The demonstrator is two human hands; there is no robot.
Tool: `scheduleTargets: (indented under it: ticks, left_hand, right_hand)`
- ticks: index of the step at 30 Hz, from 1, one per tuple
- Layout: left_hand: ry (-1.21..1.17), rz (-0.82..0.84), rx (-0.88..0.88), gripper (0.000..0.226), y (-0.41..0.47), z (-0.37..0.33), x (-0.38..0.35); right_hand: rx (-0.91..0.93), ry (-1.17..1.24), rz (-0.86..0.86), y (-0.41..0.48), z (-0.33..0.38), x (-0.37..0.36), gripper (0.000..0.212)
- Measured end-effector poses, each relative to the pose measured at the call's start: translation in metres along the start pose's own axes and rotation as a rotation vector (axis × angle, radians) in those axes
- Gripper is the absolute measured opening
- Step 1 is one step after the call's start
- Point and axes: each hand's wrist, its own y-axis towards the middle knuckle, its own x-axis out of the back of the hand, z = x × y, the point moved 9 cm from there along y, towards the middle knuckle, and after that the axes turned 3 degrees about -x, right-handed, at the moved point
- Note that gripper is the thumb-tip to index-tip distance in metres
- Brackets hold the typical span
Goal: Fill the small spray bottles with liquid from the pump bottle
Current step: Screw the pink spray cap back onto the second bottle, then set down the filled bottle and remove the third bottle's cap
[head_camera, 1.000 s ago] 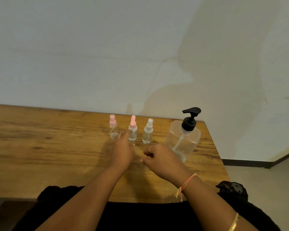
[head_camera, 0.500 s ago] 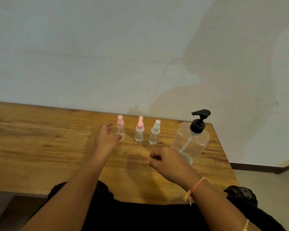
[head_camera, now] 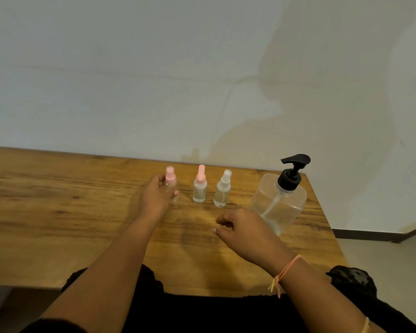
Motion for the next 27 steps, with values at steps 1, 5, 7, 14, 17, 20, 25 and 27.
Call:
scheduleTargets:
  ticks: [1, 5, 7, 14, 17, 20, 25, 27]
  left_hand:
    - [0.011, 0.003, -0.009, 0.055, -0.003, -0.002, 0.002]
    - [0.048, 0.016, -0.063, 0.052, -0.02, -0.018, 0.007]
    - [0.067, 0.031, -0.112, 0.05, -0.035, -0.03, 0.008]
    - [-0.008, 0.126, -0.336, 0.033, -0.114, -0.068, -0.005]
    - [0.024, 0.131, -0.411, 0.035, -0.137, -0.079, -0.01]
    - [0.031, 0.138, -0.455, 0.036, -0.145, -0.087, -0.011]
    - [0.044, 0.177, -0.452, 0.034, -0.144, -0.103, -0.02]
    - [0.031, 0.21, -0.446, 0.034, -0.143, -0.106, -0.023]
  right_hand:
    - [0.001, 0.007, -0.008, 0.0, 0.0, 0.0, 0.037]
    - [0.005, 0.091, -0.061, -0.005, 0.002, 0.006, 0.034]
    - [0.022, 0.189, -0.139, -0.012, 0.007, 0.016, 0.034]
    - [0.067, 0.423, -0.294, -0.033, 0.015, 0.039, 0.039]
    - [0.061, 0.402, -0.377, -0.041, 0.008, 0.049, 0.04]
    - [0.04, 0.386, -0.406, -0.046, 0.001, 0.055, 0.039]
    - [0.036, 0.351, -0.406, -0.048, -0.008, 0.061, 0.03]
    - [0.062, 0.321, -0.406, -0.047, -0.008, 0.066, 0.03]
